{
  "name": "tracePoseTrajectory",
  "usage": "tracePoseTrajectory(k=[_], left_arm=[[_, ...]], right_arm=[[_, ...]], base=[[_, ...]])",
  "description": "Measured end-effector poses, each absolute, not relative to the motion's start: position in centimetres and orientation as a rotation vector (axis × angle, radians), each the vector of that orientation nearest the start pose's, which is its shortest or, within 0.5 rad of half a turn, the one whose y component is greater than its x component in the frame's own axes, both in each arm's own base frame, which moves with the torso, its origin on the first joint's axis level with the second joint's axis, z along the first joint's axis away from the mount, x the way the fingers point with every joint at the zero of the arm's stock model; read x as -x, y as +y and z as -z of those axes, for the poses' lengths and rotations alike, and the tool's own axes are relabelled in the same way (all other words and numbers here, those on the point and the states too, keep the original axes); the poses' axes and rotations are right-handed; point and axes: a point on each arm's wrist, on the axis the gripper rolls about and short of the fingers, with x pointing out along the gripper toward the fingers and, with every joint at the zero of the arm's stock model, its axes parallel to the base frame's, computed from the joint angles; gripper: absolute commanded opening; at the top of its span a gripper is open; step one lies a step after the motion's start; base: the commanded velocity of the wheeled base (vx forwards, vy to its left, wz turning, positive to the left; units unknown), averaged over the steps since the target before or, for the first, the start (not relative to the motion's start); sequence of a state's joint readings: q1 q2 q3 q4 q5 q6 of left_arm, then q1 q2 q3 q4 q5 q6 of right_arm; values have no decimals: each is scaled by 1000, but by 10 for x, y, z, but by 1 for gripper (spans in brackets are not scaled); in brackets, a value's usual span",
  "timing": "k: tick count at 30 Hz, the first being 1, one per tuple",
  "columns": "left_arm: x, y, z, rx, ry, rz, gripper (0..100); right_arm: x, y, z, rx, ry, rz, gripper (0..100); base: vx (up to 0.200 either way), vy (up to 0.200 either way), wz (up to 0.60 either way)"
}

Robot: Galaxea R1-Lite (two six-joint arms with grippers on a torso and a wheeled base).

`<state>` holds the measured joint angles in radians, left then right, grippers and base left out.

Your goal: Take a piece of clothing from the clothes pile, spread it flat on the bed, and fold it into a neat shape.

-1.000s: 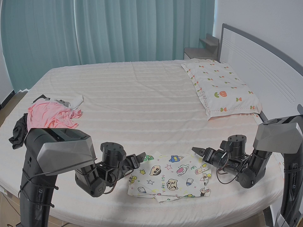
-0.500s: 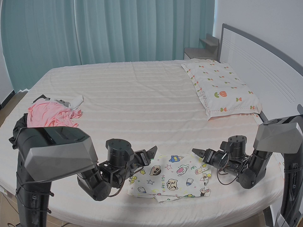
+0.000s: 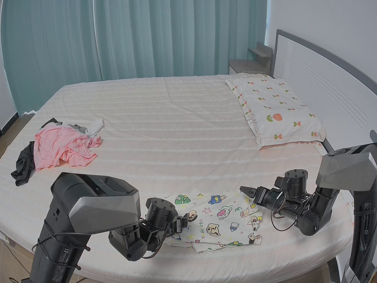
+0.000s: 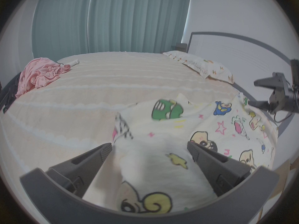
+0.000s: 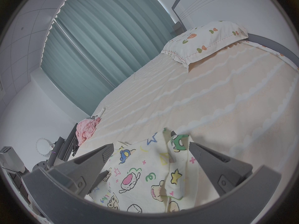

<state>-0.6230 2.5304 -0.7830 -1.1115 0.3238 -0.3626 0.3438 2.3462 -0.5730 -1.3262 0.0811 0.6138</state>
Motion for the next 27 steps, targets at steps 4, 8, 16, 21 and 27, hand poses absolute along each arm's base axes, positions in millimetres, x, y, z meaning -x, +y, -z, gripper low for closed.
tracePoseTrajectory(k=[4,8,16,21,27], left_arm=[[-304,-212,72,62,600,188,100],[-305,-215,63,92,556,200,100],[-299,-209,36,155,483,208,100],[-296,-198,8,226,437,190,100],[-282,-176,-48,306,335,179,100]], right_arm=[[-319,117,18,-502,562,-273,100],[-314,117,20,-447,566,-288,100],[-298,115,26,-293,578,-325,100],[-297,113,18,-286,553,-318,100],[-286,105,-24,-296,433,-283,100]], base=[[0,0,0],[0,0,0],[0,0,0],[0,0,0],[0,0,0]])
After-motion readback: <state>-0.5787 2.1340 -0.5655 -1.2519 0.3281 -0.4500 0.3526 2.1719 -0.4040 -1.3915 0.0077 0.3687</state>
